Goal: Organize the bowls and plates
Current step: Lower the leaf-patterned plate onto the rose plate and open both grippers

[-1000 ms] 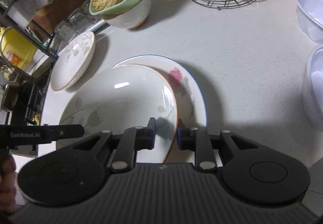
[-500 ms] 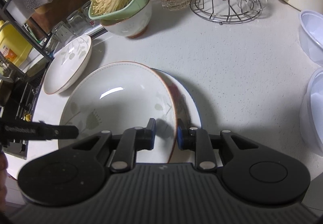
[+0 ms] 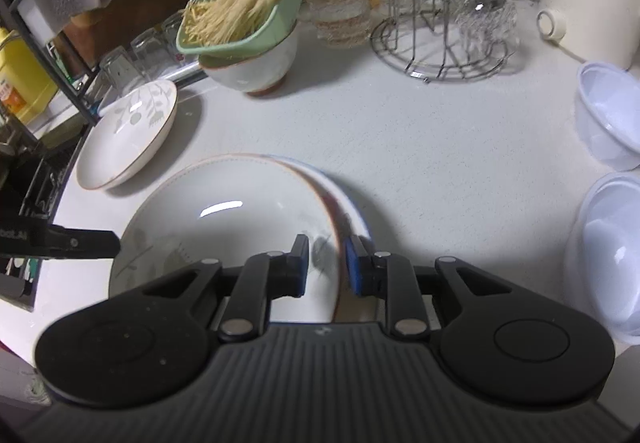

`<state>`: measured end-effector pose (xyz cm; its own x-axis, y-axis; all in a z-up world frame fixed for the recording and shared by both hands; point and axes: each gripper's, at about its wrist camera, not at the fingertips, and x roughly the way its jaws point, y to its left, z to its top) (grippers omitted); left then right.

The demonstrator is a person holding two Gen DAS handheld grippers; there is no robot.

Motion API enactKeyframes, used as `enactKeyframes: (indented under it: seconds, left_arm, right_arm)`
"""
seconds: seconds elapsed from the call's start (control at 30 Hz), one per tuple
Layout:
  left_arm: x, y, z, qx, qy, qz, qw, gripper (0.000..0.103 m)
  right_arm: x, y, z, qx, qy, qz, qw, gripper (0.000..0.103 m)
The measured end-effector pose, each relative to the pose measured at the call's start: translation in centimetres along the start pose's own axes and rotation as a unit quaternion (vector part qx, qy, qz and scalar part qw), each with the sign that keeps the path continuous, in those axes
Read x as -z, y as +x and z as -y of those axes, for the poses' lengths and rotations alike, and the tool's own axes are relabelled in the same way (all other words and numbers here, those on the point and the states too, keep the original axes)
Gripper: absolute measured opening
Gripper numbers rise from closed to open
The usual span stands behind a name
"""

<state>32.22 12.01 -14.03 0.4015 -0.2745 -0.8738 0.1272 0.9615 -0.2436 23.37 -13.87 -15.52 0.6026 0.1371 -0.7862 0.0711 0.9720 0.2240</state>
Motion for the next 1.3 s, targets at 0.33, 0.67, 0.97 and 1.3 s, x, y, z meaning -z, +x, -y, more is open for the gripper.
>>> enactKeyframes:
  seconds: [0.33,0.67,0.97,1.3]
  left_arm:
    - [-0.2,-4.3,2.0,0.012,0.02,0.051,0.9984,0.03]
    - [0.2,-7.5,4.1,0.015,0.037,0.092,0.9949,0.031]
    - [1.3,-10.1,6.3,0.014,0.06,0.126,0.9901,0.034]
    - [4.1,-13.2,7.5,-0.026,0.05,0.169,0.9841,0.053]
  right_arm:
    - [-1.6,-4.1,1.0,-0.013,0.003,0.043,0.999,0.024]
    - [-3.5,-10.3,1.1,-0.033,-0.013,0.103,0.994,0.024]
    - [-2.9,-13.5,1.5,-0.028,-0.014,0.129,0.991,0.024]
    - [-1.1,-16.7,1.9,-0.029,-0.038,0.152,0.987,0.024]
